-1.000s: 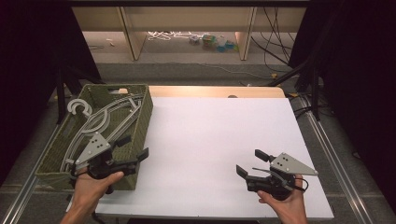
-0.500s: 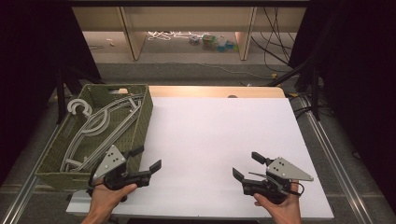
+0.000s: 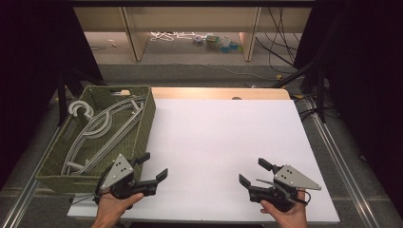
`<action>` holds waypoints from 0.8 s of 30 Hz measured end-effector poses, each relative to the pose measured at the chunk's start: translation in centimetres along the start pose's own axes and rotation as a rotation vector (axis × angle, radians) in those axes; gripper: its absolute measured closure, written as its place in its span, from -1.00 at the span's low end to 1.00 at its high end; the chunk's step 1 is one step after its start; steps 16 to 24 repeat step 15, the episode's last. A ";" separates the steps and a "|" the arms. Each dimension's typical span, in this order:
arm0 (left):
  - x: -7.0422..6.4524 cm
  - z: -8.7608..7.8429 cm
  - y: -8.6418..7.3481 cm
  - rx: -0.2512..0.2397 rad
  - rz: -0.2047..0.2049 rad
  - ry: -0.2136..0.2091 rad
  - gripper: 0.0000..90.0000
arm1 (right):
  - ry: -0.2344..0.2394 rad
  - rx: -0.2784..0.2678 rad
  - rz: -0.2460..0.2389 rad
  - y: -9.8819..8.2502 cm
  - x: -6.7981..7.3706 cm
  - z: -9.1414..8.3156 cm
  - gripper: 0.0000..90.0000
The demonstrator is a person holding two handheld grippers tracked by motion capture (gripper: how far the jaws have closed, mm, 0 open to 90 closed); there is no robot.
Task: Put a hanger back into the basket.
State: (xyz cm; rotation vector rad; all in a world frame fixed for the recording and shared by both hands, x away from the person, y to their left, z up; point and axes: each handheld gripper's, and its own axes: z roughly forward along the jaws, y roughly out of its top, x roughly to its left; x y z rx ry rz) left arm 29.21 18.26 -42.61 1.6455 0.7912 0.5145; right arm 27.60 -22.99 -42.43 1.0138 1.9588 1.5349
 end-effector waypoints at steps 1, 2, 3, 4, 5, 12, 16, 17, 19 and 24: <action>0.0 -0.1 0.0 0.010 0.001 0.007 -0.62 | 0.008 0.000 -0.003 0.0 0.0 0.1 -0.65; 0.0 0.0 0.0 0.011 -0.001 0.005 -0.62 | 0.011 0.010 -0.006 0.0 0.1 0.0 -0.65; 0.0 0.0 0.0 0.013 -0.002 0.004 -0.62 | 0.013 -0.004 -0.002 0.0 0.1 0.1 -0.65; 0.0 0.0 0.0 0.012 -0.002 0.004 -0.62 | 0.011 0.005 -0.010 0.0 0.1 0.1 -0.65; 0.0 0.0 0.0 0.012 -0.002 0.004 -0.62 | 0.009 0.006 -0.010 0.0 0.1 0.1 -0.65; 0.0 0.0 0.0 0.013 -0.002 0.004 -0.62 | 0.016 0.010 -0.007 0.0 0.1 0.1 -0.65; 0.0 0.0 0.0 0.012 0.000 0.003 -0.62 | 0.017 0.012 -0.005 0.0 0.1 0.1 -0.65; 0.0 0.0 0.0 0.012 0.000 0.003 -0.62 | 0.017 0.012 -0.005 0.0 0.1 0.1 -0.65; 0.0 0.0 0.0 0.012 0.000 0.003 -0.62 | 0.017 0.012 -0.005 0.0 0.1 0.1 -0.65; 0.0 0.0 0.0 0.012 0.000 0.003 -0.62 | 0.017 0.012 -0.005 0.0 0.1 0.1 -0.65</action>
